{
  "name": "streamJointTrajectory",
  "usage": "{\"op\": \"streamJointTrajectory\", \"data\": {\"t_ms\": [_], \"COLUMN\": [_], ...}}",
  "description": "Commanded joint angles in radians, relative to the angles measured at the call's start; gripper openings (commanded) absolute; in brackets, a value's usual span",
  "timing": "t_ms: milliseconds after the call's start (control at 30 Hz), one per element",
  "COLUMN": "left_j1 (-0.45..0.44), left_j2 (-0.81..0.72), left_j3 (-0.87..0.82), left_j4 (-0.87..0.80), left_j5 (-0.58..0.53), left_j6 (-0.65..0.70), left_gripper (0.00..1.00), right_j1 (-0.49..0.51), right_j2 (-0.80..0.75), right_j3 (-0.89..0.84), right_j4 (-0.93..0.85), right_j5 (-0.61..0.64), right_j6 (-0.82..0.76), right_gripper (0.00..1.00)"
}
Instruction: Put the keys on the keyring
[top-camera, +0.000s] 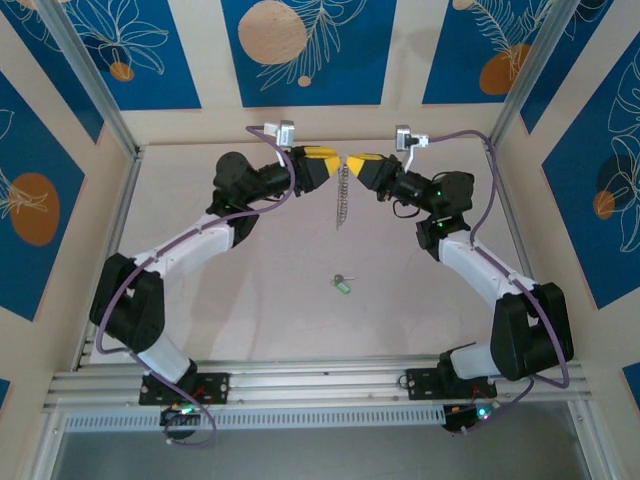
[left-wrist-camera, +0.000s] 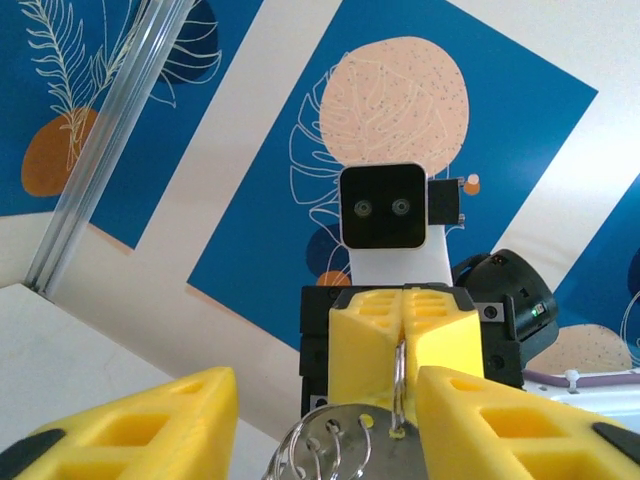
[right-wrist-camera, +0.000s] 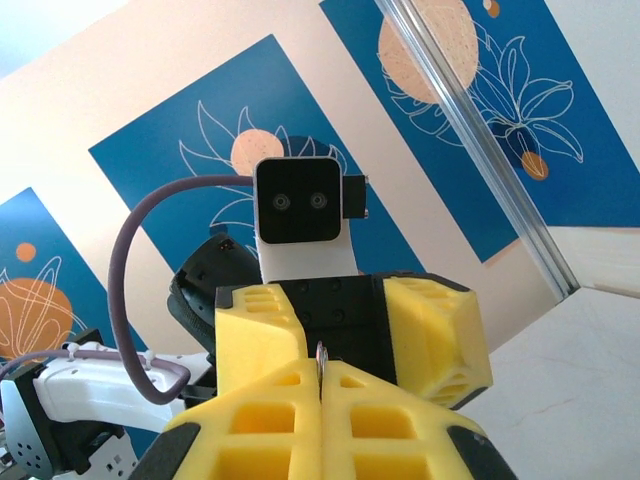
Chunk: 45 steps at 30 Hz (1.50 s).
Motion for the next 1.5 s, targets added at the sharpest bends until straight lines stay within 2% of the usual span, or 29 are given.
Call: {"op": "streamJointTrajectory", "data": {"t_ms": [0, 167, 300, 533, 700, 867, 967, 1067, 1200, 1333, 1400, 1467], "left_j1": [0.007, 0.004, 0.000, -0.003, -0.005, -0.013, -0.017, -0.021, -0.022, -0.023, -0.023, -0.020], "left_j2": [0.008, 0.023, 0.033, 0.034, 0.034, 0.033, 0.034, 0.033, 0.032, 0.012, -0.009, -0.030], "left_j3": [0.027, 0.038, 0.051, 0.052, 0.048, 0.048, 0.049, 0.054, 0.063, 0.091, 0.112, 0.139], "left_j4": [0.072, 0.093, 0.111, 0.101, 0.100, 0.096, 0.088, 0.078, 0.058, -0.049, -0.153, -0.272], "left_j5": [0.026, 0.030, 0.037, 0.045, 0.055, 0.067, 0.074, 0.078, 0.091, 0.121, 0.146, 0.163], "left_j6": [-0.019, -0.038, -0.050, -0.046, -0.048, -0.046, -0.041, -0.032, -0.023, 0.039, 0.110, 0.194], "left_gripper": [0.47, 0.41, 0.33, 0.31, 0.20, 0.20, 0.14, 0.00, 0.00, 0.00, 0.00, 0.00], "right_j1": [0.008, 0.011, 0.012, 0.012, 0.013, 0.011, 0.011, 0.011, 0.001, -0.049, -0.082, -0.105], "right_j2": [0.011, 0.022, 0.026, 0.024, 0.024, 0.025, 0.024, 0.027, 0.027, -0.005, -0.034, -0.063], "right_j3": [0.001, 0.001, 0.002, 0.005, 0.006, 0.007, 0.009, 0.012, 0.028, 0.029, 0.031, 0.036], "right_j4": [0.056, 0.063, 0.064, 0.057, 0.052, 0.050, 0.048, 0.041, 0.006, -0.055, -0.119, -0.207], "right_j5": [0.026, 0.025, 0.026, 0.029, 0.035, 0.038, 0.036, 0.034, 0.018, -0.034, -0.081, -0.127], "right_j6": [0.010, 0.014, 0.013, 0.010, 0.007, 0.008, 0.007, 0.008, 0.005, -0.002, -0.026, -0.072], "right_gripper": [0.00, 0.00, 0.00, 0.00, 0.00, 0.00, 0.00, 0.00, 0.00, 0.33, 0.42, 0.45]}}
